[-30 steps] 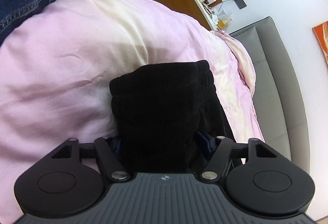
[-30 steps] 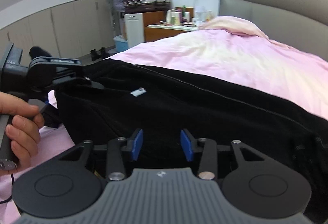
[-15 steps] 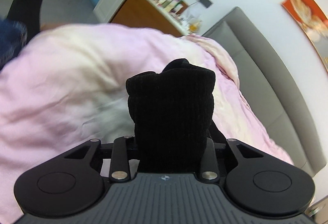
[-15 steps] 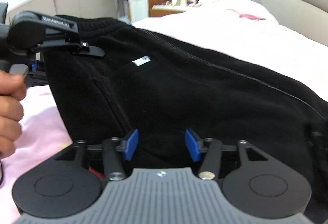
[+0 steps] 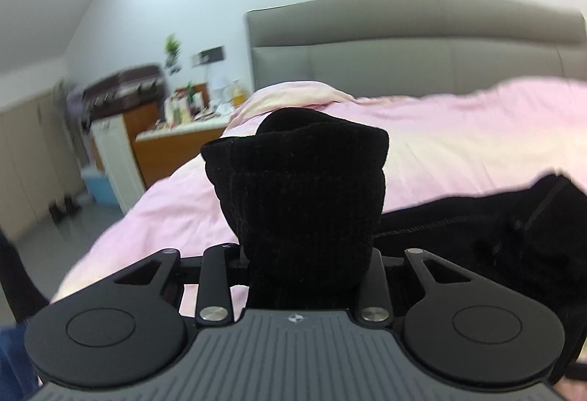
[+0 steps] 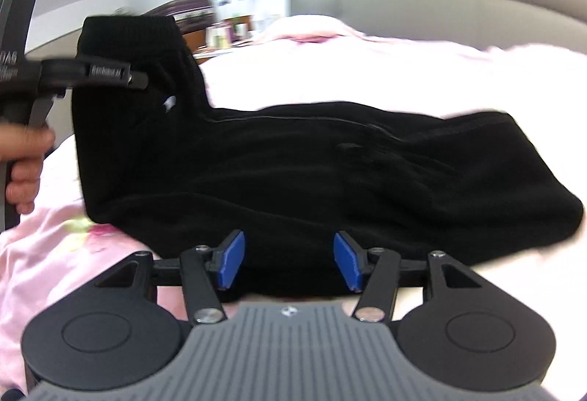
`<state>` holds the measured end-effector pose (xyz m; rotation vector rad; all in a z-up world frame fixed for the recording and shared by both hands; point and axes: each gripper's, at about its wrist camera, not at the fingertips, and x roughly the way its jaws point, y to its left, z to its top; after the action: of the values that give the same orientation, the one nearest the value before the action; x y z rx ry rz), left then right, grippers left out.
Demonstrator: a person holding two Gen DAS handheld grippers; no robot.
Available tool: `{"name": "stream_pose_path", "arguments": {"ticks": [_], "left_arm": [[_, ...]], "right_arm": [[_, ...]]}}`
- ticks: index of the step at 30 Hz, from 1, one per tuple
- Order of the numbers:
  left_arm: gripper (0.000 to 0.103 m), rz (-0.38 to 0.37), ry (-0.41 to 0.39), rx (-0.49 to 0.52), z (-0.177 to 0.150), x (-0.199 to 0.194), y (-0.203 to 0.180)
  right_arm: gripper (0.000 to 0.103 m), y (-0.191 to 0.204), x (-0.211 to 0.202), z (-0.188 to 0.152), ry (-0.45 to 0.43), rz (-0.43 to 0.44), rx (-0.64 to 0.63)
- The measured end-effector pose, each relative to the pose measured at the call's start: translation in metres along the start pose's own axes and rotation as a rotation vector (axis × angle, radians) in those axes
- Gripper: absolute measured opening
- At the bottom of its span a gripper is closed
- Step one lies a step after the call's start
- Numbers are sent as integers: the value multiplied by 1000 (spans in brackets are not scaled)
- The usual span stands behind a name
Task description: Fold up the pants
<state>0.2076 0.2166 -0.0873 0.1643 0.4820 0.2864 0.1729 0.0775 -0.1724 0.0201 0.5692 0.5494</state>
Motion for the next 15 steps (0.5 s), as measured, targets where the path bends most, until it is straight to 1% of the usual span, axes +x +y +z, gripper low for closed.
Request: {"name": "stream_pose_path", "arguments": {"ticks": [3,5,10,12,14,15], "left_arm": [[36,7,14,151,-4,6,-45],[36,12,21,245,-13,12,-73],[39,26,53,457,-39,25,-126],[44,23,77,533,-54,32,-143],[56,0,110,593,-70,40,-156],[57,-9,123,623,-77,43,-160]], "right_arm": [[52,-22,-8,-3,4,-33,69],[52,-34,-10,-3,-1,-38,102],[52,-49,-10,-7,2,-42,129],[52,-55,-5,-10,21,-47,145],[52,-60,0,-11,49,-55,164],[52,-62,3,-12,61,-60,176]]}}
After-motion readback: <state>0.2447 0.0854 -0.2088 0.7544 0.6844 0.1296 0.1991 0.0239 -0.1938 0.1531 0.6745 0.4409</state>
